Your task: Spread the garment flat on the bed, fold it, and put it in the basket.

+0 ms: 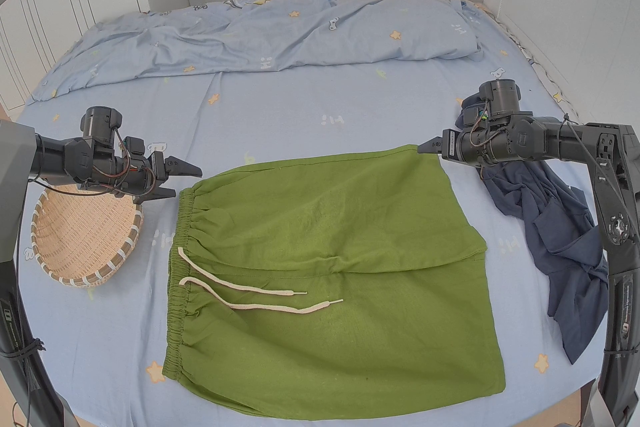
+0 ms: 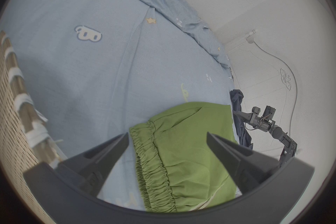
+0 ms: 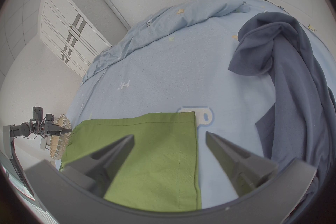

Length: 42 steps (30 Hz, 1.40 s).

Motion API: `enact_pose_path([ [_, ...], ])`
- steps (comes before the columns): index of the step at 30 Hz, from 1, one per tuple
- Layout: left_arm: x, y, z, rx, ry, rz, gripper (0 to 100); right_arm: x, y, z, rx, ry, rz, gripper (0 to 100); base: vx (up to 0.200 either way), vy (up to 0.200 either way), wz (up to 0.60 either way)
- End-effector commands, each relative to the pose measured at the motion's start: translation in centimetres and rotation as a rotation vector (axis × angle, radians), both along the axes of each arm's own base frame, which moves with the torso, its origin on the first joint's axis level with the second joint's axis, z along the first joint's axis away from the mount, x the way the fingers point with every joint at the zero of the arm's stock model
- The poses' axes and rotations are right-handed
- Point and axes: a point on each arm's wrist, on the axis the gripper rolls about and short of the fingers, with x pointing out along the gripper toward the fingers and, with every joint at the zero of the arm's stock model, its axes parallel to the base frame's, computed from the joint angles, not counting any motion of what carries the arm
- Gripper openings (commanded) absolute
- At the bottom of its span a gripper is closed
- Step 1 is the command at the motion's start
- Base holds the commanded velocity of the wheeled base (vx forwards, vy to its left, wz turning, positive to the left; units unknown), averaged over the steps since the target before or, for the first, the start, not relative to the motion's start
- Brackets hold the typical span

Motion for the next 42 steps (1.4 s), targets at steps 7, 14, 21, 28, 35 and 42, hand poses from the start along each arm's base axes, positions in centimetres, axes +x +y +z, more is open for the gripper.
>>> enact_pose_path([
  [7, -2.4, -0.5, 3.5, 0.004, -0.06, -0.005, 100, -2.4, -0.9, 6.3, 0.048, -0.107, -0.023, 100, 0.0, 0.0, 0.0],
  [14, -8.6, -2.9, 6.2, -0.092, 0.012, 0.005, 100, -10.4, -3.1, 9.8, 0.108, -0.042, -0.003, 100, 0.0, 0.0, 0.0],
  [21, -14.8, -3.1, 1.2, -0.181, 0.265, 0.001, 100, -19.4, -4.3, 3.9, 0.116, 0.112, 0.015, 100, 0.0, 0.0, 0.0],
  [28, -20.9, -2.8, -3.8, -0.249, 0.405, -0.082, 100, -25.1, -5.0, -1.9, 0.143, 0.149, 0.043, 100, 0.0, 0.0, 0.0],
  [35, -27.0, -2.1, -7.5, -0.205, 0.38, -0.14, 100, -28.1, -4.6, -3.9, 0.182, 0.178, 0.045, 100, 0.0, 0.0, 0.0],
  [42, -29.5, -2.4, -9.1, -0.136, 0.362, -0.226, 100, -29.0, -4.2, -4.3, 0.178, 0.197, 0.073, 100, 0.0, 0.0, 0.0],
])
